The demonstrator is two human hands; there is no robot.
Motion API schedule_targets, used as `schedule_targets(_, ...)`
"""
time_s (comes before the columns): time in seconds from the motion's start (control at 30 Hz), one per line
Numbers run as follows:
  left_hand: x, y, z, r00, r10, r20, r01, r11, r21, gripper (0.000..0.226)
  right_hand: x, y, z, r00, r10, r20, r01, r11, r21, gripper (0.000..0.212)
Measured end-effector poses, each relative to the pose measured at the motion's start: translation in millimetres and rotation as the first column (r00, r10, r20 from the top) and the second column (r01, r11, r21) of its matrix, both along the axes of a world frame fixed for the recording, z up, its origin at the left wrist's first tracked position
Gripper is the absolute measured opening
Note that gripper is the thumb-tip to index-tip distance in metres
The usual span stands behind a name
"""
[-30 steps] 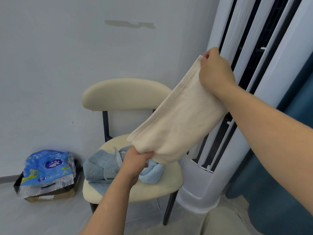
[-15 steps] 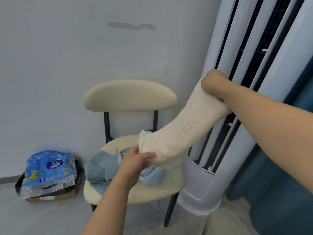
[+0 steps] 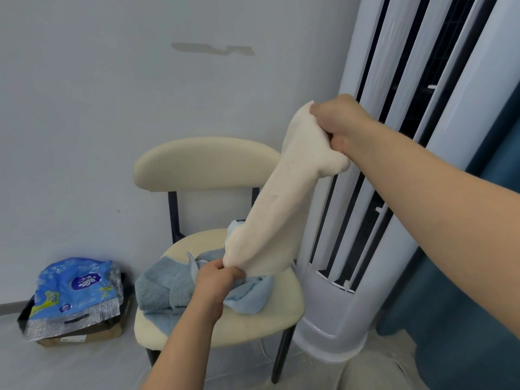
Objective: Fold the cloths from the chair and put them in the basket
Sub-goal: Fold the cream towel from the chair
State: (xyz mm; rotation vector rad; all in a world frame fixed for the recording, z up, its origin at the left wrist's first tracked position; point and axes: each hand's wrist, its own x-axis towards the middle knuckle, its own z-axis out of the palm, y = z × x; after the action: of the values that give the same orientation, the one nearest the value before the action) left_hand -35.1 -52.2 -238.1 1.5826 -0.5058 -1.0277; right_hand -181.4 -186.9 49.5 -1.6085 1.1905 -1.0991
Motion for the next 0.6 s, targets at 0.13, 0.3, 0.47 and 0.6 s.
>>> schedule_targets(0.13, 2, -2, 0, 0.984, 0.079, -0.163, -0.085, 0.996, -0.029, 0.013, 2, 0, -2, 1.000, -0.015, 0.003, 0.015, 1.000, -0.011, 0.012)
schedule_targets(0.3, 3, -1, 4, 0.863, 0.123, -0.490, -0.236, 0.956, -0.176, 0.020, -7, -11, -12, 0.996, -0.080, -0.041, 0.081, 0.996, 0.024, 0.032)
schedule_targets(0.47, 14, 3, 9, 0.680, 0.068, -0.730, -0.362, 0.897, -0.253, 0.019, -21, -24, -26, 0.985, -0.149, -0.085, 0.156, 0.984, 0.087, 0.037)
schedule_targets(0.6, 17, 2, 13, 0.671, 0.049, -0.740, -0.394, 0.869, -0.300, 0.025, -31, -33, -37, 0.975, -0.164, -0.150, 0.181, 0.977, 0.112, 0.035)
